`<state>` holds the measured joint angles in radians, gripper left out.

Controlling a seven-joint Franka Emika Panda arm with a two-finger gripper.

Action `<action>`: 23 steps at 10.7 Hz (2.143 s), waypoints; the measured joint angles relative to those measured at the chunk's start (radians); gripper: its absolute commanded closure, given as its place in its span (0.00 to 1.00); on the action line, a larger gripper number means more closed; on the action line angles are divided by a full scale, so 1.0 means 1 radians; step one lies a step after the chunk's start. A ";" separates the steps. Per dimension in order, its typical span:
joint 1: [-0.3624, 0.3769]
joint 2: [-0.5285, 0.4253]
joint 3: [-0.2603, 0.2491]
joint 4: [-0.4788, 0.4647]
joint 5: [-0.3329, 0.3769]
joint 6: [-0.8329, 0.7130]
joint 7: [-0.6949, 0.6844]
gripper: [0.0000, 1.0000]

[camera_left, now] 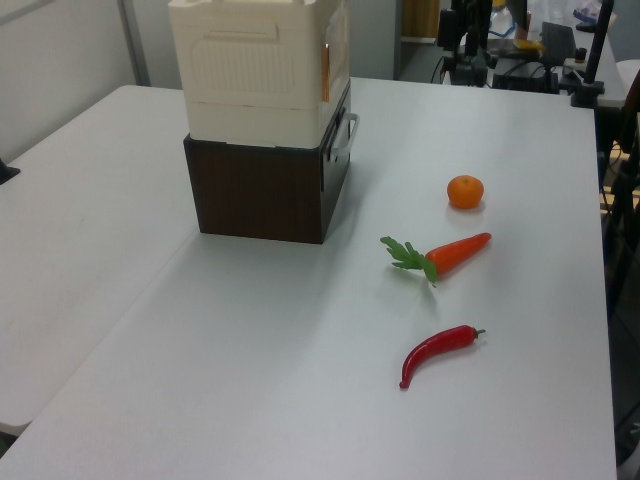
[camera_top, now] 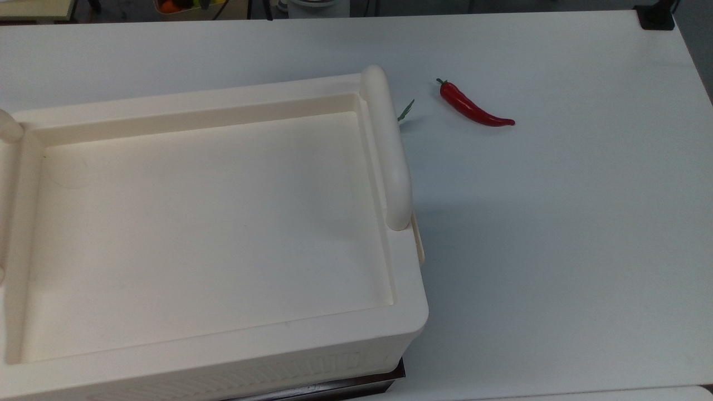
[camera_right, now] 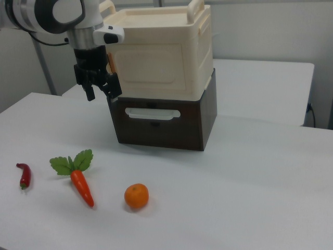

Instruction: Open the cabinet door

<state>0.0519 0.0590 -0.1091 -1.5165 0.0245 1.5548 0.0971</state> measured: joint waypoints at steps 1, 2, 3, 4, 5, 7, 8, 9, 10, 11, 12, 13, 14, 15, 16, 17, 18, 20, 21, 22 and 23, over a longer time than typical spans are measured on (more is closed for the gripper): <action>0.000 0.000 0.000 0.000 0.000 0.000 0.000 0.00; 0.000 0.000 -0.002 0.000 0.000 0.000 0.000 0.00; 0.000 0.000 -0.007 0.000 0.000 0.006 0.000 0.00; 0.000 0.000 -0.008 0.000 0.000 0.016 0.000 0.00; 0.000 0.000 -0.008 0.000 0.000 0.022 0.000 0.00; 0.000 0.000 -0.008 -0.001 0.000 0.024 0.000 0.00; 0.000 0.000 -0.008 -0.001 0.000 0.024 0.000 0.00; 0.000 0.000 -0.008 -0.002 0.000 0.031 0.000 0.00; 0.000 0.001 -0.008 -0.004 0.000 0.036 0.000 0.00; 0.000 0.001 -0.008 -0.005 0.000 0.039 0.000 0.00; 0.000 0.001 -0.008 -0.005 0.000 0.039 -0.001 0.00; 0.000 0.001 -0.008 -0.005 0.000 0.040 -0.001 0.00; 0.000 0.001 -0.008 -0.005 0.000 0.041 -0.001 0.14; 0.000 0.001 -0.008 -0.005 0.000 0.050 -0.001 0.31; 0.000 0.001 -0.008 -0.005 0.000 0.058 -0.009 0.34; 0.000 0.001 -0.010 -0.006 0.000 0.064 -0.043 0.23; 0.000 0.001 -0.011 -0.007 0.000 0.065 -0.075 0.18; 0.001 0.001 -0.012 -0.011 0.003 0.070 -0.113 0.18; 0.002 0.002 -0.012 -0.014 0.027 0.100 -0.151 0.18; 0.004 0.002 -0.012 -0.014 0.066 0.145 -0.193 0.18; 0.007 0.002 -0.012 -0.014 0.091 0.207 -0.229 0.18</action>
<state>0.0594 0.0606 -0.1211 -1.5301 0.1159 1.7614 -0.1314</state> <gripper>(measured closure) 0.172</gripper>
